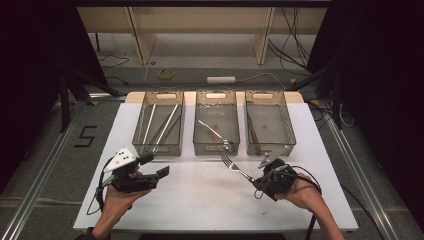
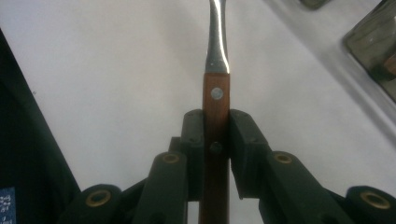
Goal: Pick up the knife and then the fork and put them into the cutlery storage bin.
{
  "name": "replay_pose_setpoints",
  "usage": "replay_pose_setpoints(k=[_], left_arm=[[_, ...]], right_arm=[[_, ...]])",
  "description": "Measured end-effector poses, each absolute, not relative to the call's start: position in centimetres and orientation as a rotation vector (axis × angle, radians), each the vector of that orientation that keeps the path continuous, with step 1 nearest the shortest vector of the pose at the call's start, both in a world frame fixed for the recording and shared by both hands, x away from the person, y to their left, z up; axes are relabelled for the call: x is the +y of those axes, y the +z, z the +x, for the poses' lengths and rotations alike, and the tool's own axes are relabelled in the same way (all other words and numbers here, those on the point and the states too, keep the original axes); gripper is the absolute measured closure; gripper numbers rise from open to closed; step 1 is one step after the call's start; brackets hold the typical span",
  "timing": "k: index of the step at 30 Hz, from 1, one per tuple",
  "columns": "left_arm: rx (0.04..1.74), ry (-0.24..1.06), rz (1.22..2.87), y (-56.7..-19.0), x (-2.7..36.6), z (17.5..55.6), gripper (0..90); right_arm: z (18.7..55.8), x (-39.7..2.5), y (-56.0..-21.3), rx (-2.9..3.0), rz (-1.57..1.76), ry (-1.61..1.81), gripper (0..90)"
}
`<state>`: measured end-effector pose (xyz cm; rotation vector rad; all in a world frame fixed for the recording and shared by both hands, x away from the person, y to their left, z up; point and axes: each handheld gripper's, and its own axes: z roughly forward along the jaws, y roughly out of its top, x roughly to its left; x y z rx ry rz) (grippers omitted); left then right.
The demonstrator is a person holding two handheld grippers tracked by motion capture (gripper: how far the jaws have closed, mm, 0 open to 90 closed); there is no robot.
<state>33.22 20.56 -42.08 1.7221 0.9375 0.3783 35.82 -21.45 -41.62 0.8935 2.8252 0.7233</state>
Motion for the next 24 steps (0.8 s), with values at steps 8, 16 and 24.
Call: replay_pose_setpoints(k=[8, 16, 24], left_arm=[[0.937, 0.378, 1.723, -42.1, 20.6, 33.2, 20.8], [0.938, 0.377, 1.723, -42.1, 20.6, 33.2, 20.8], [0.941, 0.378, 1.718, -42.1, 20.6, 33.2, 20.8]], right_arm=[[37.0, -21.6, -41.1, 2.793, 0.909, 0.759, 77.2], [37.9, -21.8, -40.5, 2.770, 0.940, 0.799, 77.3], [39.8, -22.2, -39.0, 2.707, 0.969, 0.880, 77.2]])
